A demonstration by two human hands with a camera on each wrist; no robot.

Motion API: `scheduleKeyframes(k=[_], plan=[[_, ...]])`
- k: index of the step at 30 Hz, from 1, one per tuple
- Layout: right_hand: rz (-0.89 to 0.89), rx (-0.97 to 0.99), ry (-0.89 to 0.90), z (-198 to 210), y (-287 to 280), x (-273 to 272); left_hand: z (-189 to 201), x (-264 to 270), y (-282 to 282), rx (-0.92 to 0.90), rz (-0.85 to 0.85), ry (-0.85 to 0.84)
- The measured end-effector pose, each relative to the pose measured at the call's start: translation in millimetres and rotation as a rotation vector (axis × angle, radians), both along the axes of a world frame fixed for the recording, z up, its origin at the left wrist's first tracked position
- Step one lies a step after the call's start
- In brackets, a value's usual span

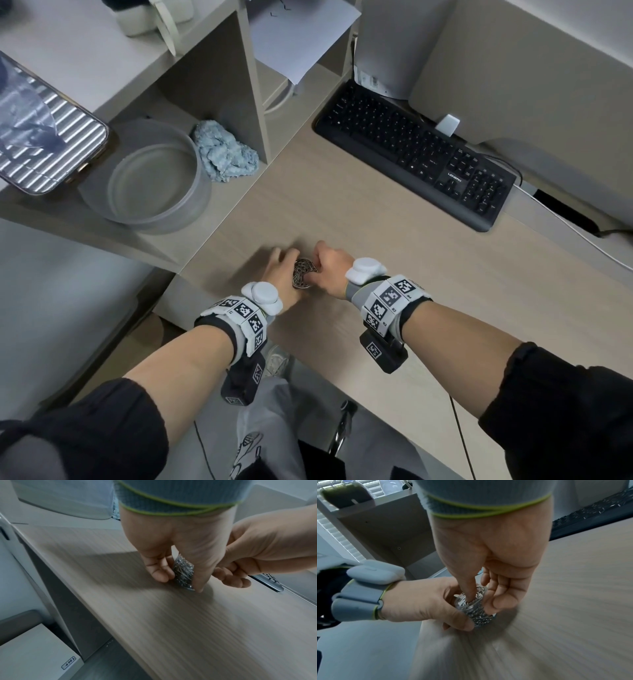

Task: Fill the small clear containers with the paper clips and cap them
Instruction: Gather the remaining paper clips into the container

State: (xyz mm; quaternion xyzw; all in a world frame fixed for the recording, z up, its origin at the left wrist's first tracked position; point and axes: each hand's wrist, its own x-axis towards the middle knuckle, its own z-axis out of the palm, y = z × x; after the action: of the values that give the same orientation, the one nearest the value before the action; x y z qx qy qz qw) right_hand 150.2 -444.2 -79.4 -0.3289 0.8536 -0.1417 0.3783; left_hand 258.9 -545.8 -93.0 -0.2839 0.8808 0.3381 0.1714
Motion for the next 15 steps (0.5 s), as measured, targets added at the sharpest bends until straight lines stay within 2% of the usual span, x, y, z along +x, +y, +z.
scheduleKeyframes(k=[9, 15], plan=[[-0.160, -0.121, -0.085, 28, 33, -20, 21, -17, 11, -0.004, -0.046, 0.070], [-0.374, -0.093, 0.046, 33, 124, -61, 39, -54, 50, -0.013, -0.144, 0.053]])
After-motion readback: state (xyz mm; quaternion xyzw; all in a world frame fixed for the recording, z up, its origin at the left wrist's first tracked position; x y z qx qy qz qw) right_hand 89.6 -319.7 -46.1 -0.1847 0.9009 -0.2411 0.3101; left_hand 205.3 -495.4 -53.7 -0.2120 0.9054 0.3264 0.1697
